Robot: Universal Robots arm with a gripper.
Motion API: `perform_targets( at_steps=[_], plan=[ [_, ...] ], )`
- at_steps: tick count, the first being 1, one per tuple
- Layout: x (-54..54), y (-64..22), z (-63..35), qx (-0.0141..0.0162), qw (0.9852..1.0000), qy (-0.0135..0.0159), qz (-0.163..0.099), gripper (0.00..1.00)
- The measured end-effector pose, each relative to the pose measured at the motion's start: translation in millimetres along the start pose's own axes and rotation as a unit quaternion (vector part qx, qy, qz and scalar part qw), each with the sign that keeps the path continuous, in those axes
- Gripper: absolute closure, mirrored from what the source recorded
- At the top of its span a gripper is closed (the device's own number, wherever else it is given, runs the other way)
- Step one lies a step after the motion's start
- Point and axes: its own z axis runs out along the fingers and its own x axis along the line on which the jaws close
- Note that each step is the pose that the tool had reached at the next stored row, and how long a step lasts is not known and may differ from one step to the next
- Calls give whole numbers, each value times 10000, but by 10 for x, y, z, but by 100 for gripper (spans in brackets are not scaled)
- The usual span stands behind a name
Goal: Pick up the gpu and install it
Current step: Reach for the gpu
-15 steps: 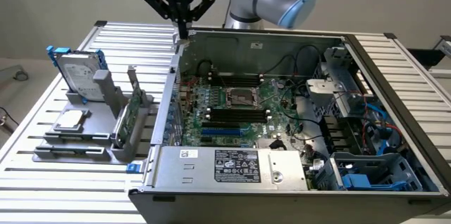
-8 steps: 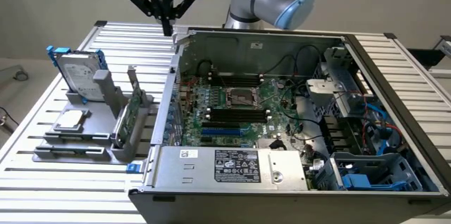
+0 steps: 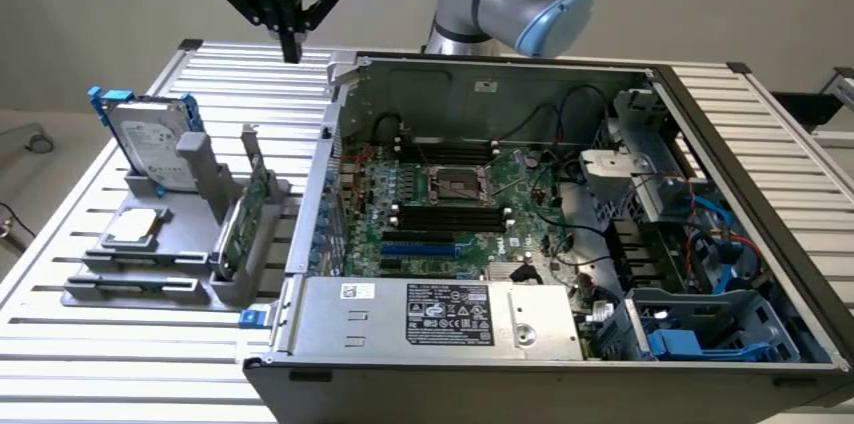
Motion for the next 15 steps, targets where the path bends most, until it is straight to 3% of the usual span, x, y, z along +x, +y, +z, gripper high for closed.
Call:
perform_targets(
  at_steps=[2,7,15],
  plan=[
    [56,25,3,16,10000,37,1,89],
    [253,98,22,81,10000,38,2,89],
    [548,162,60,258,9997,27,-18,89]
  ],
)
